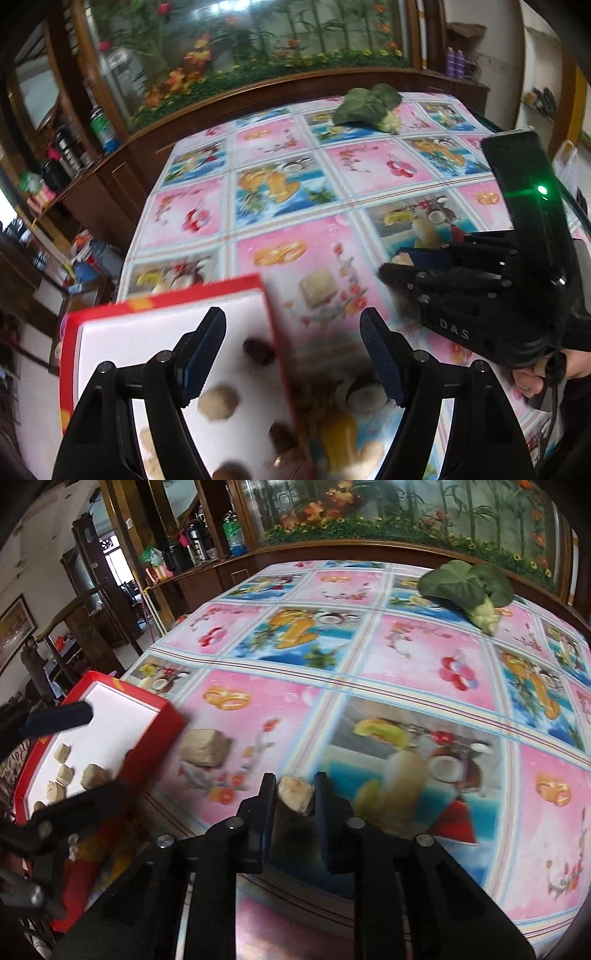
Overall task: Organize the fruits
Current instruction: 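Grasp a small beige bread cube with the right gripper while the left grasps a larger cube, then carry both beige bread cubes over the white tray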
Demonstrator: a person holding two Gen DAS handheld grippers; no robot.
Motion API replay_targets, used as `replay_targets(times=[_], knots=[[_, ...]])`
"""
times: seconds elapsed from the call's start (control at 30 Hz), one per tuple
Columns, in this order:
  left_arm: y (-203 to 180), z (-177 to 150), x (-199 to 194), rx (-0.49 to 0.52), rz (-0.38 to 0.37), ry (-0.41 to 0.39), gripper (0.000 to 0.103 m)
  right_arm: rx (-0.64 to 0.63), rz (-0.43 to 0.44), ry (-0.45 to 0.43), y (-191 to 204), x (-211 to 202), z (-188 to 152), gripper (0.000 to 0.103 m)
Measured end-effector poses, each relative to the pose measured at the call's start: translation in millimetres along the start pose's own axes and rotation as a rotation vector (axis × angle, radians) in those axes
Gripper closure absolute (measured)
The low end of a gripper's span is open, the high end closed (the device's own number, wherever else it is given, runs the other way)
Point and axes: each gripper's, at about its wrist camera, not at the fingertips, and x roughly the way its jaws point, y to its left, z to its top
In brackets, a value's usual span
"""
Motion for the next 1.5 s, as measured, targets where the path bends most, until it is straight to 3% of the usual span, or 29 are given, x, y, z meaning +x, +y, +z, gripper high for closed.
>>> replay_targets(times=[0.2, 0.27, 0.53, 0.63, 0.77, 1.1, 1.5], knots=[[-18.7, 20.2, 21.5, 0.085, -0.032, 0.009, 0.032, 0.002, -0.001, 0.009, -11.2, -3.4, 0.1, 0.08], [-19.2, 22.6, 30.4, 0.089, -0.028, 0.032, 0.038, -0.004, -0.005, 0.01, -10.8, -3.4, -0.2, 0.08], [-16.8, 21.5, 57.0, 0.079, -0.032, 0.092, 0.039, -0.005, -0.006, 0.012, -10.6, -3.2, 0.0, 0.08], [-14.1, 18.6, 67.3, 0.058, -0.045, 0.125, 0.059, -0.005, -0.006, 0.012, -10.8, -3.0, 0.1, 0.08], [-11.1, 18.1, 69.6, 0.02, -0.08, 0.129, 0.072, -0.002, -0.01, 0.012, -10.6, -2.7, -0.3, 0.08], [-14.6, 10.7, 62.9, -0.021, -0.04, 0.116, 0.072, 0.002, 0.003, 0.022, -9.2, -3.0, -0.8, 0.08], [-27.7, -11.4, 22.2, -0.071, 0.008, 0.053, 0.072, 0.023, 0.037, 0.042, -3.3, -8.4, -4.4, 0.08]])
